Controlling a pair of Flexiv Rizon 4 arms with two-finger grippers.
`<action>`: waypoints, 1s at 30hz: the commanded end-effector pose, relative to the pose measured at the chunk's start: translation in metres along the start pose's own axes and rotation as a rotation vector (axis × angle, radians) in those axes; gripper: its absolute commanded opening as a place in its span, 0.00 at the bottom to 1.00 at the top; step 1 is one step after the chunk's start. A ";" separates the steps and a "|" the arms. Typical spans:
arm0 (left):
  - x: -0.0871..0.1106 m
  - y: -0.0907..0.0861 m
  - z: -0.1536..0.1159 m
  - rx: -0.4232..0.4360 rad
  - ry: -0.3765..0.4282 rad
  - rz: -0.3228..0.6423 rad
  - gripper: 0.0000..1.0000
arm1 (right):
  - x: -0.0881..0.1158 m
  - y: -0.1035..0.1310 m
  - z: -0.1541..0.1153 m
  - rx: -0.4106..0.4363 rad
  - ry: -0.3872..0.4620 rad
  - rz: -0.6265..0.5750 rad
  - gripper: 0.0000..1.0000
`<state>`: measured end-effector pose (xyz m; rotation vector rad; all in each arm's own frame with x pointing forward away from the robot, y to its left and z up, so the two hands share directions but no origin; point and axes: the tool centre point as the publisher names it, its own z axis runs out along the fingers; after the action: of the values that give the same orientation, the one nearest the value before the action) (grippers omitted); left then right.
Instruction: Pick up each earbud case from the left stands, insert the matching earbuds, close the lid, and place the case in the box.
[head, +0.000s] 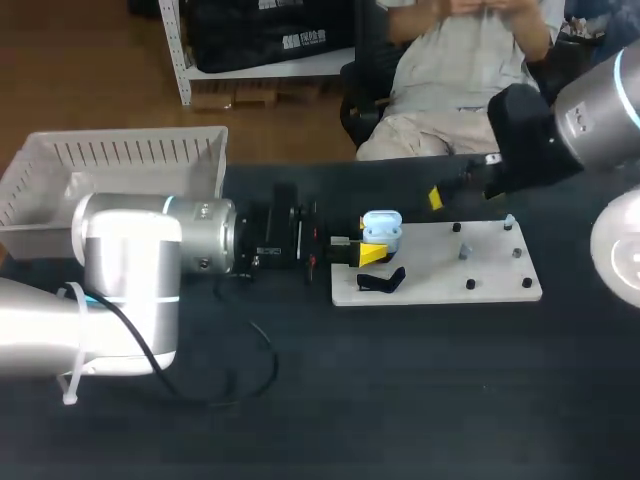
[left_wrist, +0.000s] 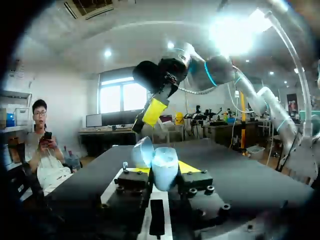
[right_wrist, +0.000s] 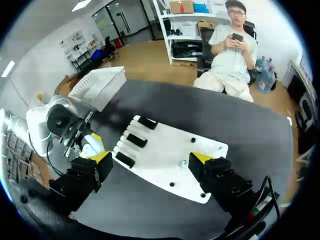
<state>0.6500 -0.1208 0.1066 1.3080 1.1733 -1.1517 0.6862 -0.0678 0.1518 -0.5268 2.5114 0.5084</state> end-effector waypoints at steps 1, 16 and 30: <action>0.001 0.001 0.000 0.001 -0.004 0.002 0.00 | -0.002 -0.021 -0.012 0.225 0.069 -0.008 1.00; 0.001 0.001 0.000 0.001 -0.004 0.002 0.00 | 0.010 -0.098 0.023 0.451 0.355 -0.075 1.00; 0.001 0.001 0.000 0.001 -0.004 0.002 0.00 | 0.018 -0.125 0.061 0.477 0.526 -0.040 1.00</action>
<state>0.6501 -0.1208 0.1066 1.3081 1.1734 -1.1518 0.7421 -0.1531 0.0693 -0.5688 2.8801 -0.2583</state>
